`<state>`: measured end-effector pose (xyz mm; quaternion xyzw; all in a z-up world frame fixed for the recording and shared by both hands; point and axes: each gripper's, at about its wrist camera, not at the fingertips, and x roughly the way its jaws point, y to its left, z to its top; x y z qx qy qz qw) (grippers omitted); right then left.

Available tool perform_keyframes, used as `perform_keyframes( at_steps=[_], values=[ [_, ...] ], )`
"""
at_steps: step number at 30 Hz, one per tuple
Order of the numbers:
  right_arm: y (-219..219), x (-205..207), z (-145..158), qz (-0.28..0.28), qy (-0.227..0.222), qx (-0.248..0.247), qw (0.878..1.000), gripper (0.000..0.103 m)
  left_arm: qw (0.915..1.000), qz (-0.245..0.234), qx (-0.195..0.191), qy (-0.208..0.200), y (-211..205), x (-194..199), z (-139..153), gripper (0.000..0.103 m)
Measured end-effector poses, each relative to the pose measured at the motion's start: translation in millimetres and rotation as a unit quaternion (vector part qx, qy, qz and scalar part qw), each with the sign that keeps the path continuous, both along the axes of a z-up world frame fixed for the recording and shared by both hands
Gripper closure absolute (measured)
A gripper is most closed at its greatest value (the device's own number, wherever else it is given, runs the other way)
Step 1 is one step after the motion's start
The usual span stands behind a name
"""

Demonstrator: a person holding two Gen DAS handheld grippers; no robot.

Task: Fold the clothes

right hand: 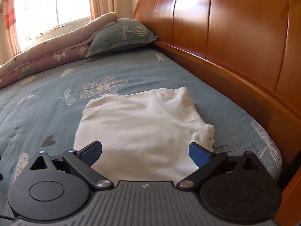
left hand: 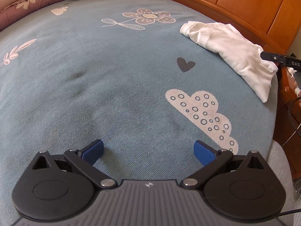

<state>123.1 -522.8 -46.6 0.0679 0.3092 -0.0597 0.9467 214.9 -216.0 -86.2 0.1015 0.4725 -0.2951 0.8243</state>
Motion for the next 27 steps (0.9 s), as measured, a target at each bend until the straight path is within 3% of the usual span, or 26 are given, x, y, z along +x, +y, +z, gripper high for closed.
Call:
perform_keyframes(
  at_steps=[5,9,13,18,22,27],
  values=[
    [39.7,-23.9,-12.5,0.053,0.037,0.022,0.998,0.0,0.9992,-0.01,0.032,-0.023,-8.6,-9.2,-3.3,0.001],
    [52.0,-31.3,-28.1,0.051,0.08,0.012,0.995,0.0,0.9994,-0.011,0.027,-0.02,-5.1,-8.4,-2.7,0.001],
    [41.9,-35.6,-4.0,0.04,0.018,0.013,0.999,0.0,0.9993,-0.015,0.027,-0.022,-4.3,-9.1,-3.5,0.001],
    [3.4,-12.7,-12.5,-0.041,0.02,-0.029,0.999,0.0,0.9994,-0.005,0.03,-0.017,-6.2,-6.9,-2.6,0.001],
    [-31.9,-12.6,-29.9,-0.104,0.038,0.012,0.994,0.0,0.9993,-0.01,0.03,-0.022,-5.7,-6.6,-3.2,0.001],
    [-14.8,-5.5,-2.1,-0.072,-0.006,-0.007,0.997,0.0,0.9991,-0.01,0.033,-0.025,-5.6,-6.5,-1.0,0.001]
  ],
)
